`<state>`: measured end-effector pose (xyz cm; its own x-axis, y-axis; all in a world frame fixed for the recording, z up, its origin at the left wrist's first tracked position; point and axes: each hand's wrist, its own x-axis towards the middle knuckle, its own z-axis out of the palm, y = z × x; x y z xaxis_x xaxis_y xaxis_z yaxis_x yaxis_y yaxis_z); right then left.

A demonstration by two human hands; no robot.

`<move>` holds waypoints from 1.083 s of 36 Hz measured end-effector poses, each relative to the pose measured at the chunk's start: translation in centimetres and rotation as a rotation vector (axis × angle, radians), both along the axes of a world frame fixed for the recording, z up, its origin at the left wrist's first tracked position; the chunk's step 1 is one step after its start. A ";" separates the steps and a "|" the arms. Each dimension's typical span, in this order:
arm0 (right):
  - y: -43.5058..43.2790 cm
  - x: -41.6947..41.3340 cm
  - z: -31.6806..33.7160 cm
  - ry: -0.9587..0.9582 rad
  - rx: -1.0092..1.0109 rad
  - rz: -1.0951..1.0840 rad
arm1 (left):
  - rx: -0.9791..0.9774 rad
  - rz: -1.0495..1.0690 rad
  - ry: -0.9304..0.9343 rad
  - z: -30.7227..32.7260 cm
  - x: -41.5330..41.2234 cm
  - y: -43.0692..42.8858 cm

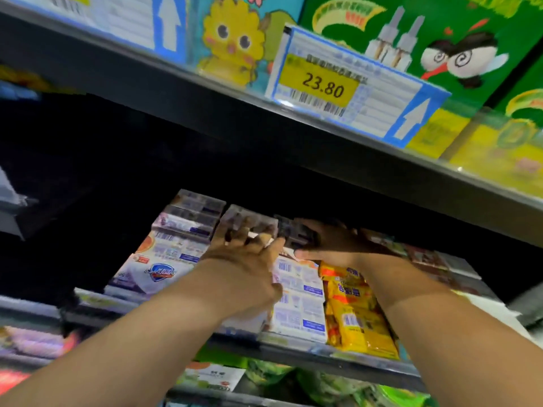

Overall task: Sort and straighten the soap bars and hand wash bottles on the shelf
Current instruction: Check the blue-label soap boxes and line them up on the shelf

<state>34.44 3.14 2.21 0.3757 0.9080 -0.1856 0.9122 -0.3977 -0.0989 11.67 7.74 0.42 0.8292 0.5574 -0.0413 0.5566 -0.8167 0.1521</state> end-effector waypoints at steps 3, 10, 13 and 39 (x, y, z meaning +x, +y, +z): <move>0.6 -0.2 0.5 0.048 -0.054 0.005 | -0.013 0.018 -0.034 0.0 -0.3 0.2; 2.5 0.4 -0.3 -0.079 -0.047 -0.050 | -0.022 0.081 -0.112 -0.5 -0.3 -0.1; 2.9 0.3 -0.1 -0.106 -0.029 -0.022 | -0.013 0.075 -0.110 -0.3 -0.2 -0.1; -3.8 -2.6 1.9 0.306 0.661 -0.140 | -0.034 0.111 -0.058 -0.3 0.1 -0.2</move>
